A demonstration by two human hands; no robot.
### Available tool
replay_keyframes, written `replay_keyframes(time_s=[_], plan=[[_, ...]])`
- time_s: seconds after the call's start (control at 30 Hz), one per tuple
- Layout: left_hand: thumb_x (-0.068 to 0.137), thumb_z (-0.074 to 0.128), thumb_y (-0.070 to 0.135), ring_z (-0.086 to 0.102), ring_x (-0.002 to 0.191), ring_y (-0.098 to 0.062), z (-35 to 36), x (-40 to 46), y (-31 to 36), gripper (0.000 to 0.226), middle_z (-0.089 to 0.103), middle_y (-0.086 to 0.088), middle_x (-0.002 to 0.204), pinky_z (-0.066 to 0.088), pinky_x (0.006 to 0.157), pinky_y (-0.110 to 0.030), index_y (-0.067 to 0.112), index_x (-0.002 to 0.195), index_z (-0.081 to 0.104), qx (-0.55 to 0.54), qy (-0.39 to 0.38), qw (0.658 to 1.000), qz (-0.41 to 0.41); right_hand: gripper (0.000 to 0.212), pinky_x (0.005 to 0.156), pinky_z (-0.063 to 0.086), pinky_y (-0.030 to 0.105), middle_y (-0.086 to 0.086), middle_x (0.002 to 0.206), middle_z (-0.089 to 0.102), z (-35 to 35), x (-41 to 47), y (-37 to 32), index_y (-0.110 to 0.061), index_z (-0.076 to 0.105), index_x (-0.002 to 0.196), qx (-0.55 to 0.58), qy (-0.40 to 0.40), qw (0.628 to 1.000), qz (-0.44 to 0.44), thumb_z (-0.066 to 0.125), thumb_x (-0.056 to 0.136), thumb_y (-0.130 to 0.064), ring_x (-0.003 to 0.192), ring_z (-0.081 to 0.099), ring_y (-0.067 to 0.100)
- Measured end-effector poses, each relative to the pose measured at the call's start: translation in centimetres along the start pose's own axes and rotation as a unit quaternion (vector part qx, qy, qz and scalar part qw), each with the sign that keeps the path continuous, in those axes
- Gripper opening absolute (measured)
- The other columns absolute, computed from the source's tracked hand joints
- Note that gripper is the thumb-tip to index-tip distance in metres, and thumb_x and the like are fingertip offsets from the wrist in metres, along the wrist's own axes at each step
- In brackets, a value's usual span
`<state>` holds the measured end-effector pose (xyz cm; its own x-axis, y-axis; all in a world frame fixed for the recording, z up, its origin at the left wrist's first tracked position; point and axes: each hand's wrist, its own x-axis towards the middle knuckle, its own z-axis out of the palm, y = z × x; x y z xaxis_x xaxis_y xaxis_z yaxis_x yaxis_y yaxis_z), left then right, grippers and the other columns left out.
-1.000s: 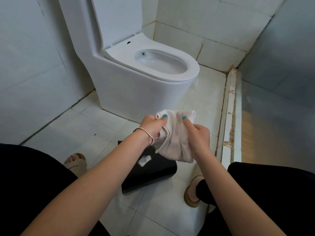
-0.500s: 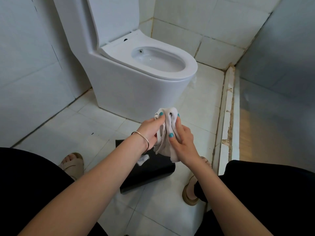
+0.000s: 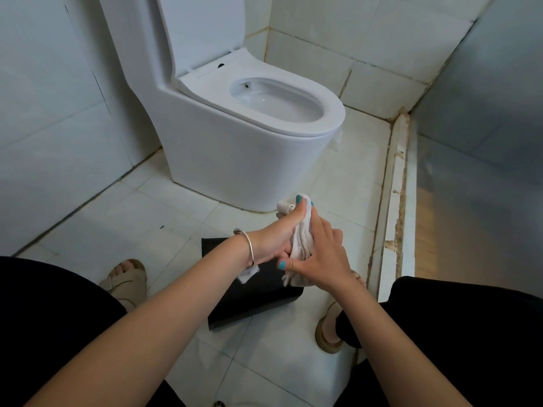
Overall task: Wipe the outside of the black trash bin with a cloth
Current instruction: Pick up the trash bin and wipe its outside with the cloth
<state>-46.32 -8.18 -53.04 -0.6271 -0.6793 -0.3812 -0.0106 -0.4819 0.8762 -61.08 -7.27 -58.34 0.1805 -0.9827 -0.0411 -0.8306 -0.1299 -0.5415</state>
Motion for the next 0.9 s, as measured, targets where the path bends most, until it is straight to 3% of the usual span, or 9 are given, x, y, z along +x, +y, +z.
replay_keyframes(time_s=[0.1, 0.2, 0.37, 0.43, 0.47, 0.5, 0.57, 0.67, 0.9], plan=[[0.085, -0.001, 0.068, 0.067, 0.093, -0.019, -0.4, -0.3, 0.0, 0.083, 0.056, -0.015, 0.131, 0.054, 0.071, -0.030, 0.020, 0.142, 0.034, 0.050, -0.022, 0.998, -0.008, 0.130, 0.088, 0.048, 0.044, -0.014, 0.129, 0.039, 0.0, -0.2, -0.4, -0.042, 0.001, 0.149, -0.021, -0.027, 0.999, 0.000, 0.059, 0.043, -0.090, 0.113, 0.040, 0.015], [0.073, 0.004, 0.077, 0.065, 0.103, -0.032, -0.9, -0.3, 0.0, 0.092, 0.058, -0.019, 0.129, 0.055, 0.086, -0.041, 0.020, 0.141, 0.033, 0.098, -0.042, 0.994, -0.035, 0.122, 0.082, 0.052, 0.042, -0.015, 0.124, 0.045, 0.1, 0.0, -0.3, -0.048, 0.007, 0.146, 0.032, -0.074, 0.997, 0.004, 0.074, 0.046, -0.071, 0.108, 0.050, 0.010], [0.067, -0.003, 0.087, 0.059, 0.113, -0.020, -4.1, -0.6, -2.0, 0.103, 0.051, -0.009, 0.140, 0.031, 0.111, -0.043, 0.029, 0.147, 0.027, 0.187, 0.026, 0.974, -0.123, 0.088, 0.079, 0.051, 0.021, -0.009, 0.127, 0.055, 0.5, 0.7, 1.8, -0.044, 0.023, 0.146, 0.184, -0.134, 0.973, 0.046, 0.073, 0.078, -0.020, 0.097, 0.059, 0.002], [0.068, 0.005, 0.091, 0.043, 0.132, -0.024, -6.7, -1.0, -4.3, 0.101, 0.049, -0.002, 0.143, 0.023, 0.113, -0.048, 0.033, 0.147, 0.027, 0.343, 0.140, 0.917, -0.146, 0.095, 0.078, 0.048, 0.022, -0.005, 0.137, 0.047, 1.4, 1.1, 3.0, -0.041, 0.007, 0.152, 0.212, -0.095, 0.966, 0.111, 0.066, 0.084, -0.013, 0.098, 0.057, 0.008], [0.073, 0.012, 0.088, 0.030, 0.140, -0.026, -8.1, -1.2, -5.9, 0.097, 0.038, -0.004, 0.150, 0.021, 0.115, -0.048, 0.029, 0.149, 0.021, 0.471, 0.185, 0.848, -0.158, 0.097, 0.079, 0.048, 0.026, -0.001, 0.143, 0.042, 1.9, 1.4, 3.5, -0.042, 0.000, 0.152, 0.216, -0.077, 0.963, 0.142, 0.064, 0.085, -0.013, 0.098, 0.056, 0.013], [0.077, 0.020, 0.085, 0.012, 0.146, -0.026, -9.2, -1.3, -7.9, 0.099, 0.019, -0.008, 0.158, 0.014, 0.117, -0.048, 0.022, 0.152, 0.009, 0.577, 0.201, 0.774, -0.163, 0.099, 0.078, 0.049, 0.028, 0.001, 0.147, 0.037, 2.4, 1.7, 4.0, -0.042, -0.006, 0.151, 0.212, -0.064, 0.961, 0.164, 0.062, 0.086, -0.013, 0.097, 0.055, 0.016], [0.077, 0.034, 0.082, -0.020, 0.144, -0.028, -10.2, -1.3, -11.9, 0.112, -0.017, -0.012, 0.158, -0.003, 0.118, -0.049, 0.014, 0.149, -0.019, 0.662, 0.181, 0.707, -0.174, 0.101, 0.070, 0.047, 0.024, -0.002, 0.142, 0.035, 3.2, 2.5, 4.9, -0.040, -0.014, 0.151, 0.187, -0.059, 0.964, 0.179, 0.060, 0.087, -0.011, 0.089, 0.055, 0.015], [0.071, 0.050, 0.080, -0.031, 0.138, -0.035, -10.7, -0.8, -16.1, 0.127, -0.032, -0.019, 0.151, -0.013, 0.113, -0.052, 0.015, 0.139, -0.035, 0.687, 0.149, 0.687, -0.183, 0.102, 0.057, 0.042, 0.020, -0.003, 0.126, 0.045, 4.7, 3.9, 5.6, -0.039, -0.017, 0.149, 0.112, -0.071, 0.976, 0.172, 0.057, 0.086, -0.008, 0.078, 0.056, 0.014], [0.056, 0.052, 0.088, -0.028, 0.139, -0.037, -11.3, -0.1, -20.7, 0.146, -0.030, -0.022, 0.151, -0.010, 0.114, -0.055, 0.001, 0.132, -0.038, 0.662, 0.222, 0.688, -0.199, 0.094, 0.075, 0.043, 0.030, 0.010, 0.133, 0.042, 8.8, 7.1, 6.7, -0.039, -0.013, 0.150, 0.035, -0.120, 0.983, 0.136, 0.053, 0.089, -0.013, 0.094, 0.052, 0.022]])
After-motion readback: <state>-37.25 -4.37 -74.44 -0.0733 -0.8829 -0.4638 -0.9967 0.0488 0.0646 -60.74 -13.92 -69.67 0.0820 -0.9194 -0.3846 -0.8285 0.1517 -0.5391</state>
